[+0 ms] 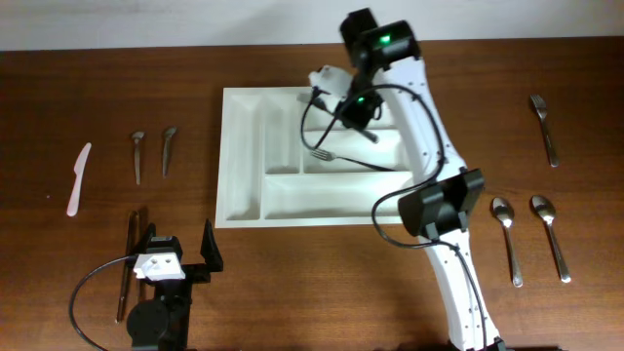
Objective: Pack container
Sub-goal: 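Lift the fork and carry it with the right gripper to the tray, then lower the fork beside the first fork and open the right gripper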
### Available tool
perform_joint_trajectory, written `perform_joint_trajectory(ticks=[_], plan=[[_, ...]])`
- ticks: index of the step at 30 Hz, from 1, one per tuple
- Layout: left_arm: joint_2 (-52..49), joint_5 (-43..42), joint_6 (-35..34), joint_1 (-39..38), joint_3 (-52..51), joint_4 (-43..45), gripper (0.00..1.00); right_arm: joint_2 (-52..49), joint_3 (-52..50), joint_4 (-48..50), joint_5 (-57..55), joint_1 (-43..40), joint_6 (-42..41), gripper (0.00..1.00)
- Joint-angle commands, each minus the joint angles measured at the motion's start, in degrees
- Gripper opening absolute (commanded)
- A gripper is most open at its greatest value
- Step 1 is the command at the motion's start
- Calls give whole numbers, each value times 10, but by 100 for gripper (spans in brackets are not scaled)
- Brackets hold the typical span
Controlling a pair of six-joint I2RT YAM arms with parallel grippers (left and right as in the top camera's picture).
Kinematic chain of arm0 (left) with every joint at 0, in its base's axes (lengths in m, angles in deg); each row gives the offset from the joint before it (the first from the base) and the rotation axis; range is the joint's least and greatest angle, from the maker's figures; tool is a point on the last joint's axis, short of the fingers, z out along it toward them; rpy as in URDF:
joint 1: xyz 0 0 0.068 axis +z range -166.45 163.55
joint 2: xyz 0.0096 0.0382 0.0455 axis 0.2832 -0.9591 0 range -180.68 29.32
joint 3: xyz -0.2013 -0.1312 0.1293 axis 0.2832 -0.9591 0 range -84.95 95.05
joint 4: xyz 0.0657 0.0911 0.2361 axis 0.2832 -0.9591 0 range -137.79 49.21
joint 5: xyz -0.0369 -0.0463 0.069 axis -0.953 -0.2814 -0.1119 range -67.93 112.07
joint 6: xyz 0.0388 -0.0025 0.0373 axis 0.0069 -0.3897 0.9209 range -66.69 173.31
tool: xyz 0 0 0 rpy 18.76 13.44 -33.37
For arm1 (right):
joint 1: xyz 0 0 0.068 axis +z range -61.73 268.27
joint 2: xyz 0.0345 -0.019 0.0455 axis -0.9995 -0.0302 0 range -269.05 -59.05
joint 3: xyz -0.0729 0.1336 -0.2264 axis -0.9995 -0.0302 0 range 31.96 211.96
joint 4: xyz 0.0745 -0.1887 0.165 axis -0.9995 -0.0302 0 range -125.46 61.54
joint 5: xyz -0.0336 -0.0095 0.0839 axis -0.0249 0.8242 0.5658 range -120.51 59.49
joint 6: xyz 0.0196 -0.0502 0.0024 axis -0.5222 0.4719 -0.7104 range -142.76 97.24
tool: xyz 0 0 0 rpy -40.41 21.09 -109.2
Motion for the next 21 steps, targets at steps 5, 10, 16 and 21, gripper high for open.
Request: perform_joint_trajectory(ticks=[5,10,16,21], plan=[[4,-4,5,2,-3,0,99,24,6,-4,1,21,-6,8],[4,-4,5,2,-3,0,99,24,6,-3,-33,13,-9,9],[4,-4,5,2,-3,0,99,24,6,-3,-94,13,-4,9],[4,-4,5,2,-3,0,99,24,6,-4,-108,13,21,9]])
